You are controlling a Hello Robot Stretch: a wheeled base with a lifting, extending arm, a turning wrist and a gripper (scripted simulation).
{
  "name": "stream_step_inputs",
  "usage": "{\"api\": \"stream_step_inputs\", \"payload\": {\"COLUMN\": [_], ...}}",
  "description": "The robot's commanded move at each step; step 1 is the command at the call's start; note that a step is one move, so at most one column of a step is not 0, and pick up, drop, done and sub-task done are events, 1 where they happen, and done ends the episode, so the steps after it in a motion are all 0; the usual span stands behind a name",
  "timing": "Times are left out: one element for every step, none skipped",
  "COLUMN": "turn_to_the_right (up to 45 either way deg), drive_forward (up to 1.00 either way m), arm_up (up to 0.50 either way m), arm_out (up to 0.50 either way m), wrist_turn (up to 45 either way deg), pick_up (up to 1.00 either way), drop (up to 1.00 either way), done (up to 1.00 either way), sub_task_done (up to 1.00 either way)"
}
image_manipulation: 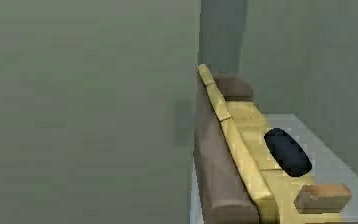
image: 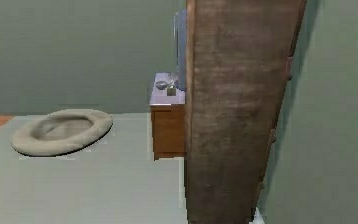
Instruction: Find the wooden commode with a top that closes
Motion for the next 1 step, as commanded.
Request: {"api": "stream_step_inputs", "payload": {"turn_to_the_right": [-18.0], "drive_forward": [0.00], "arm_up": [0.00], "arm_out": [0.00], "wrist_turn": [0.0], "pick_up": [0.00], "drop": [0.00], "done": [0.00], "sub_task_done": [0.00]}}
